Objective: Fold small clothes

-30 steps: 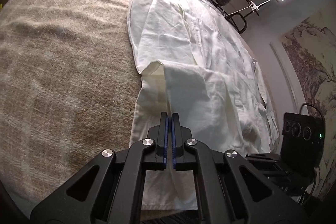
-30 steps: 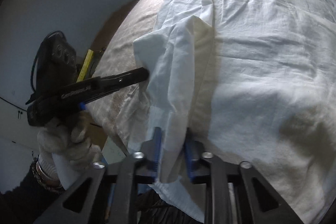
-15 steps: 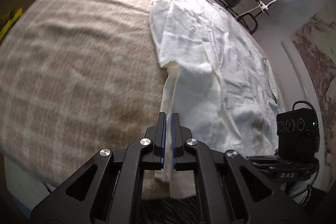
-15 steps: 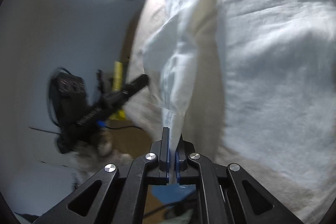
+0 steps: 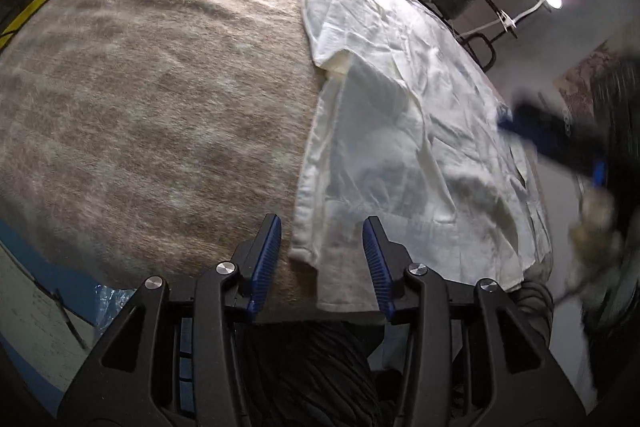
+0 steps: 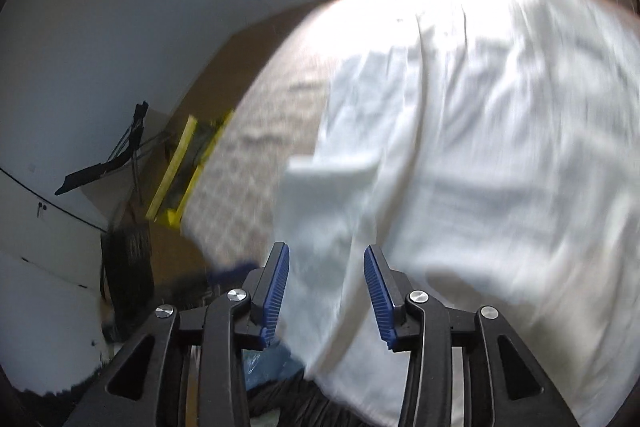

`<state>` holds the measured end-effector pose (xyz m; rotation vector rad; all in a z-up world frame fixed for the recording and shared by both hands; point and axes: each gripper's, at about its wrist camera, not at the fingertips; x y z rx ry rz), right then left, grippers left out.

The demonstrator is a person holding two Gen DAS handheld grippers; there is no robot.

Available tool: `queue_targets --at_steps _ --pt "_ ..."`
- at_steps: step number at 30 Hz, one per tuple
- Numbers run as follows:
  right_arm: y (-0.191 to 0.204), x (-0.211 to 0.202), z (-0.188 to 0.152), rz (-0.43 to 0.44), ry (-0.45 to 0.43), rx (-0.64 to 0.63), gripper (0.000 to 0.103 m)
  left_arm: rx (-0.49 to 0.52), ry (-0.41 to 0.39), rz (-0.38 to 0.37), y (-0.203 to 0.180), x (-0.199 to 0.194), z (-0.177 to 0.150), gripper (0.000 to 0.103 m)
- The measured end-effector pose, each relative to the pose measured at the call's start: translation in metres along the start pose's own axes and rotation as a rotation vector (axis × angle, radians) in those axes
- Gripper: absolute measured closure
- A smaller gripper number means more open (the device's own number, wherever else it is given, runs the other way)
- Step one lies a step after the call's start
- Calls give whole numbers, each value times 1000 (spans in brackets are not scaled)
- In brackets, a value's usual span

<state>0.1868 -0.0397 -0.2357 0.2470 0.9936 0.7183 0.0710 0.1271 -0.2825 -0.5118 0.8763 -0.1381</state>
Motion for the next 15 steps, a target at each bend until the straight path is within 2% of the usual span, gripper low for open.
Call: queue_targets --at_steps 3,5,7,9,11,15 --pt "4 4 27 -23 -26 -36 61 37 -16 14 -5 0 -3 61" --pt "-5 2 48 -29 -30 -51 61 31 -16 4 -4 1 -3 67" --pt "4 22 64 -37 -24 -62 61 27 -14 4 -3 5 -2 88" --pt "9 44 81 -31 5 -39 59 18 -15 -4 -1 7 -3 93" --pt "17 67 93 -21 54 -41 53 18 -17 -11 -1 9 -2 96" --pt "30 113 100 -123 103 -129 52 9 -25 -37 -2 8 -1 99"
Point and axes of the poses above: each gripper's, at about its wrist camera, not at the fingertips, and x roughly the way its jaws point, y to its left, z to its top, and after that the axes turned 11 degrees about -y, right-handed
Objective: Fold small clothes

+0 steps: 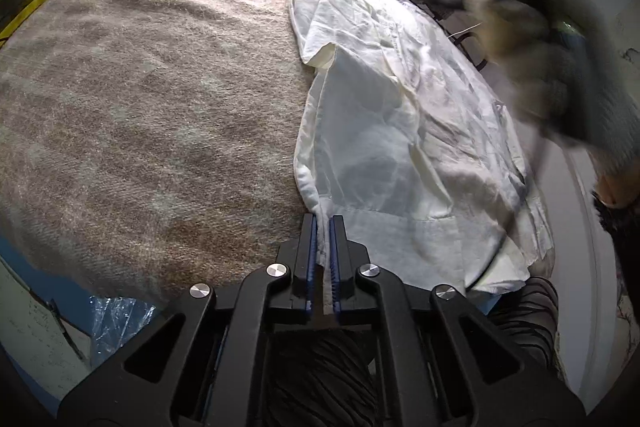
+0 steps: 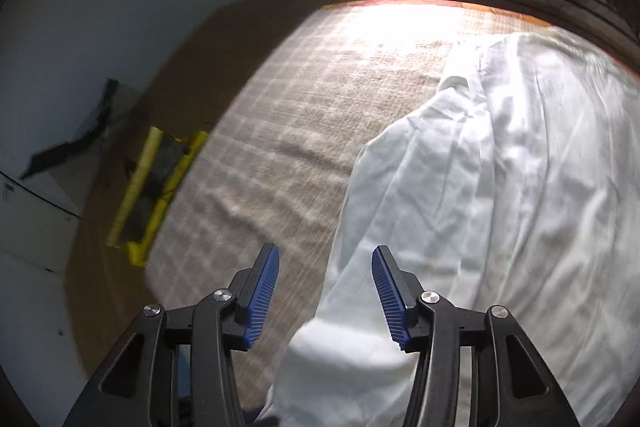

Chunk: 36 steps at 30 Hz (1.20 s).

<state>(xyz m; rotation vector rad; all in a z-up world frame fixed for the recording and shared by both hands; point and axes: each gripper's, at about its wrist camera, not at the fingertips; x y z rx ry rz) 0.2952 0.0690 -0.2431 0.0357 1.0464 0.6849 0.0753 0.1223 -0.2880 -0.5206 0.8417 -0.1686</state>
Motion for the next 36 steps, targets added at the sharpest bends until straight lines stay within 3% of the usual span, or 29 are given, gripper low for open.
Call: queue_targets --at_steps 7,12,14,15,18,19,22,29,36 --pt "2 83 15 -180 131 -21 52 12 -28 -66 -9 -18 7 100" --pt "1 105 22 -254 166 -22 54 37 -38 -93 -15 -26 12 100" --pt "4 108 23 -287 174 -51 70 50 -39 -97 -19 -28 10 100" --pt "5 110 24 -302 173 -69 73 56 -39 -97 -21 -28 10 100" --pt "0 107 26 -305 162 -93 93 70 -47 -96 -26 -28 9 100" --pt "-3 105 26 -297 156 -90 99 75 -50 -95 -27 -28 9 100" --pt "-20 91 30 -214 135 -25 103 121 -56 -84 -37 -29 8 100" --pt "-63 41 31 -14 -29 133 103 228 -61 -91 -69 -30 9 100" --pt "-115 -16 19 88 -185 261 103 316 -28 -142 -111 -19 2 100"
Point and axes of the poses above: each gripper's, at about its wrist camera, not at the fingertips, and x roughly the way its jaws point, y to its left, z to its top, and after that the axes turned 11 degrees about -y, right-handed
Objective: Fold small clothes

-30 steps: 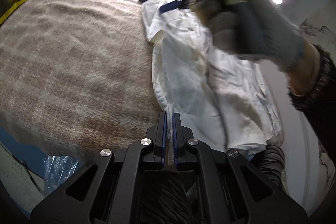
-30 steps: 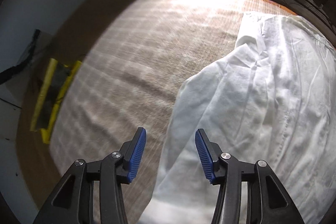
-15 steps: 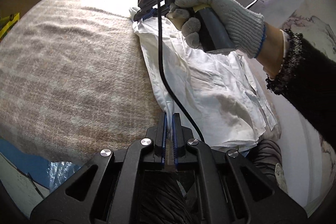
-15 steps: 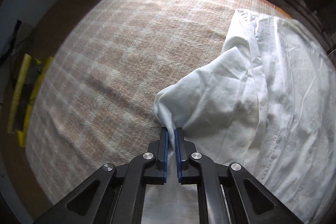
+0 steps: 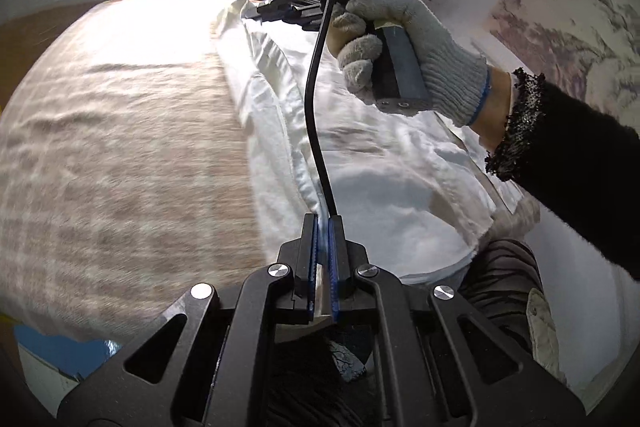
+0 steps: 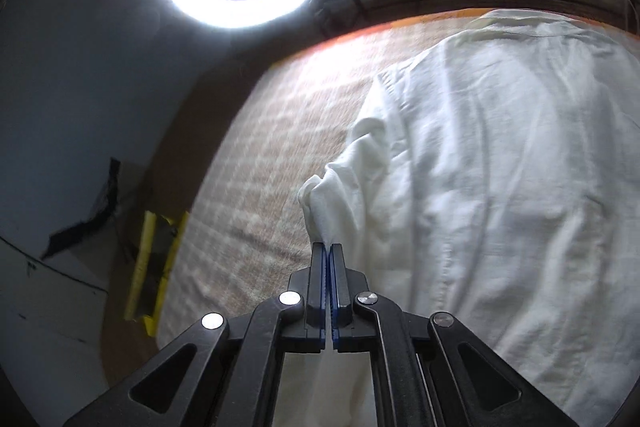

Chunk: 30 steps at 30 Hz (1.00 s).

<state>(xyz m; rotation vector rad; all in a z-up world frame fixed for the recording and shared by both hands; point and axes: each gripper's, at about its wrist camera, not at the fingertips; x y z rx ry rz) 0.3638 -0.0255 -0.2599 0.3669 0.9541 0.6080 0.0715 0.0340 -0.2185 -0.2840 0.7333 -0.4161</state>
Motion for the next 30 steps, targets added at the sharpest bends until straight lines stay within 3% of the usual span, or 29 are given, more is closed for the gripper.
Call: queue_targets --at_steps 5,11,17,24,26,27,29,30 --pt "-43 -37 2 26 -84 98 103 31 31 -36 -23 18 1 100" --pt "-93 -53 -11 -25 -121 182 103 62 83 -59 -43 43 -3 100" --pt "-128 -57 -10 -98 -109 193 103 104 127 -41 -57 65 -6 100" --pt "-136 -47 -17 -152 -73 181 103 97 152 -36 -57 70 -14 100" --pt "-134 -50 -17 -156 -66 165 98 100 146 -32 -57 67 -15 99" --pt "-133 -54 -18 -161 -65 163 97 103 148 -30 -59 66 -15 93" --pt "-134 -66 -18 -142 -75 173 79 103 162 -46 -58 59 -16 82" --pt "-134 -74 -17 -132 -85 176 76 107 166 -58 -59 52 -17 78"
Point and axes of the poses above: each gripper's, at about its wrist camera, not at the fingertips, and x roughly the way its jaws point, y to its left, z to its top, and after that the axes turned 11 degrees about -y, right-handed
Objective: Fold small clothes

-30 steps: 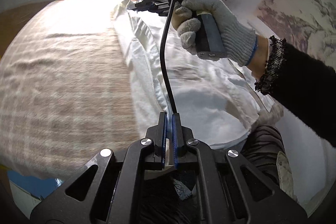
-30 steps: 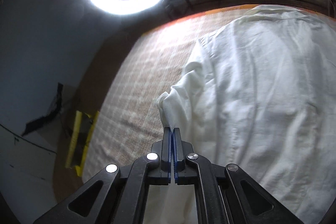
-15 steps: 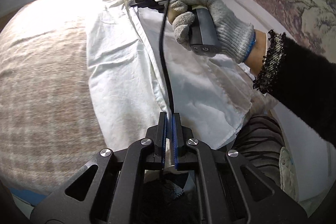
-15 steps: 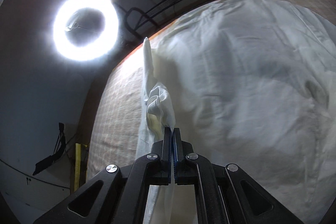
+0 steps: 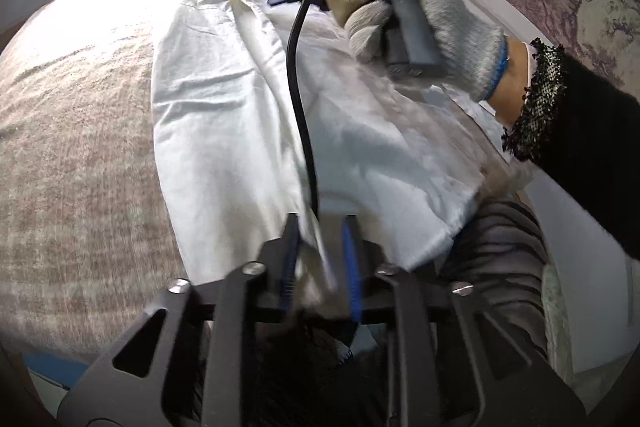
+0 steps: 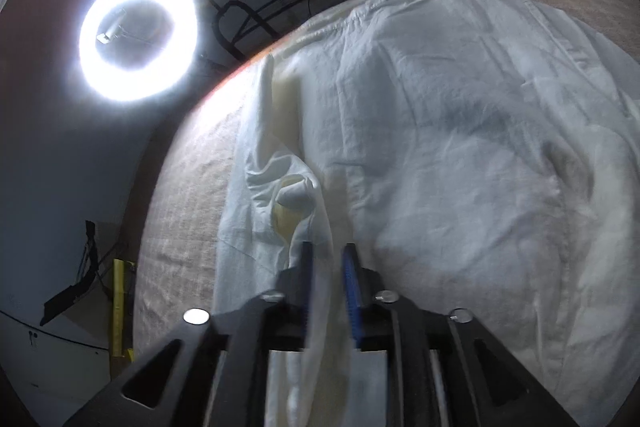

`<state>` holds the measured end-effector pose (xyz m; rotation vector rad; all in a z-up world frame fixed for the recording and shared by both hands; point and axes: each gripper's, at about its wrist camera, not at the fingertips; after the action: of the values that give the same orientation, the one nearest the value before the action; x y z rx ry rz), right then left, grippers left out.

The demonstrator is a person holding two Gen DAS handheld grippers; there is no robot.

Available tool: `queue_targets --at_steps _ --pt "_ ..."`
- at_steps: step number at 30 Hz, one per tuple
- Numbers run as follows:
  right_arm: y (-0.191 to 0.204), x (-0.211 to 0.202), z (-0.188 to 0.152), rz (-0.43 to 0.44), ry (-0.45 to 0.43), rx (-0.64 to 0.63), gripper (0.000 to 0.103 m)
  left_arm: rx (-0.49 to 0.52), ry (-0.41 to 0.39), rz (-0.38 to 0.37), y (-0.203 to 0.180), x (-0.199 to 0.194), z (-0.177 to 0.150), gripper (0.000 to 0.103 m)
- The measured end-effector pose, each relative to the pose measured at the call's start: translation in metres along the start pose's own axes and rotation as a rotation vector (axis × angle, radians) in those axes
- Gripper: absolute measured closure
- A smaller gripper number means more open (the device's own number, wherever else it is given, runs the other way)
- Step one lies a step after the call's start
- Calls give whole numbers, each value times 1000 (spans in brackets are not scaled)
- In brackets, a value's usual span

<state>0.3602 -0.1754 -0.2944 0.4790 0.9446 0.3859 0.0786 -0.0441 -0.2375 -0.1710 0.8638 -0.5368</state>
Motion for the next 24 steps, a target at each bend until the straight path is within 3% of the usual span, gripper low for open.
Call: queue_targets --at_steps 6,12,16,20,24 --pt "5 -74 -12 91 -35 -31 72 29 -22 -18 -2 -50 -16 78" --pt "-1 -159 -46 163 -91 -64 71 -94 -90 23 24 -88 -21 78" --pt "-6 -193 -77 160 -84 -66 71 -159 -105 93 45 -75 -17 78" --pt "4 -190 -120 198 -5 -73 71 -241 -86 97 66 -56 -14 78" --pt "23 -198 -163 263 64 -118 71 -169 -92 132 64 -47 -7 78"
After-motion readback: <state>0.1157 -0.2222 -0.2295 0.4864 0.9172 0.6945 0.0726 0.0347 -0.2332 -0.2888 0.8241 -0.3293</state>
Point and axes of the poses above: each gripper's, at about its wrist camera, not at the fingertips, and x roughly the way its jaws point, y to its left, z to its top, and after that the axes turned 11 degrees about -y, right-handed
